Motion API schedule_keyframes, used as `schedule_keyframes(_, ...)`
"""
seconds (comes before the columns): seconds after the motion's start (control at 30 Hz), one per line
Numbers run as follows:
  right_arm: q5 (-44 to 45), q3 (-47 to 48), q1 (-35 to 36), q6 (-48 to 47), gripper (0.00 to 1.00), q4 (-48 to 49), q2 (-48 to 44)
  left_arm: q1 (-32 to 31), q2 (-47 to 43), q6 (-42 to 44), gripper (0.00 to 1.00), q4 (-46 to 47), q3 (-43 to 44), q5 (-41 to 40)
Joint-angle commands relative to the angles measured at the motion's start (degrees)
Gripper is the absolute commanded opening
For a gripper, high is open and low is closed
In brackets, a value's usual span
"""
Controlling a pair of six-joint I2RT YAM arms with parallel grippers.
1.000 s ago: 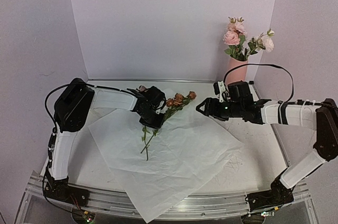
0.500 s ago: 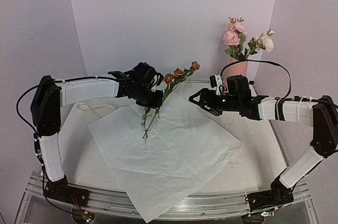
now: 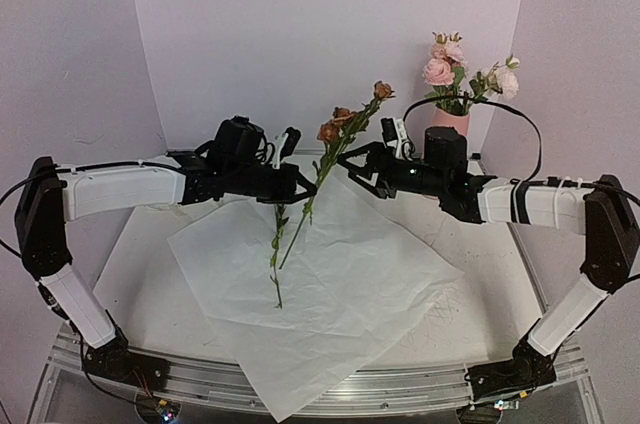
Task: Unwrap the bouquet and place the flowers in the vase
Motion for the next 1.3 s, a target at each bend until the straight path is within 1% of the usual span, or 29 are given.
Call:
schedule_keyframes(0.0, -2.0, 3.4, 0.7, 1.2, 0.77, 4.6, 1.1, -0.1, -3.6, -2.6, 0.02, 10.1, -1.4, 6.7)
schedule_keyframes(0.1, -2.2, 3.9, 0.9, 1.2, 0.73, 5.0, 1.4, -0.1, -3.7, -3.2, 0.03, 12.3, -1.9, 10.2)
schedule_keyframes(0.23, -1.8, 3.6, 0.9, 1.6, 0.58, 6.1, 0.9, -0.2, -3.6, -3.8, 0.03, 13.6, -2.2, 13.0)
schedule_keyframes(0.3, -0.7, 2.6, 0.9, 2.0, 0.49, 7.4, 0.4, -0.2, -3.8, -4.0, 0.03, 13.9, -2.4, 13.1)
schedule_keyframes(0.5, -0.7, 2.7, 0.9, 3.0, 0.47, 8.8, 0.6, -0.4, -4.6, -4.5, 0.04, 15.3, -2.9, 15.0)
schedule_keyframes(0.53, -0.9, 2.8, 0.9, 3.3, 0.45, 9.0, 0.8, -0.5, -4.5, -4.2, 0.04, 15.4, -2.9, 15.3)
schedule_keyframes(0.67, -0.9, 2.6, 0.9, 3.9, 0.28, 10.1, 0.7, -0.9, -4.4, -3.9, 0.04, 15.4, -2.9, 15.9)
schedule_keyframes(0.8, -0.6, 2.2, 1.0, 3.9, 0.18, 10.4, 0.2, -1.1, -4.3, -3.7, 0.04, 15.4, -3.1, 16.0)
schedule_keyframes(0.87, -0.4, 1.9, 1.0, 3.8, 0.10, 10.4, -0.1, -1.2, -4.2, -3.7, 0.05, 15.4, -3.1, 15.9)
schedule_keyframes(0.9, -0.4, 1.8, 0.9, 3.7, 0.04, 10.4, -0.3, -1.2, -4.2, -3.6, 0.06, 15.4, -3.2, 15.9)
schedule_keyframes(0.93, -0.4, 1.8, 0.9, 3.4, 0.00, 10.4, -0.4, -1.2, -4.2, -3.5, 0.12, 15.4, -3.2, 15.8)
schedule_keyframes(1.0, -0.3, 1.7, 0.9, 2.1, 0.00, 10.2, -1.0, -1.2, -4.2, -3.3, 0.28, 15.4, -3.5, 15.2)
schedule_keyframes(1.07, 0.4, 2.3, 0.9, -1.1, 0.00, 7.9, -2.3, -1.2, -4.5, -3.0, 0.43, 15.4, -4.1, 14.2)
schedule_keyframes(1.1, 1.4, 3.2, 0.8, -4.3, 0.00, 5.5, -3.0, -1.2, -4.8, -2.8, 0.47, 15.4, -4.4, 13.4)
schedule_keyframes(1.17, 4.5, 5.2, 0.9, -10.9, 0.00, -3.0, -5.2, -1.2, -5.6, -1.9, 0.53, 15.4, -5.3, 11.9)
schedule_keyframes(1.27, 13.8, 8.3, 0.9, -24.2, 0.00, -16.2, -9.0, -1.2, -7.2, -0.4, 0.56, 15.3, -7.0, 8.8)
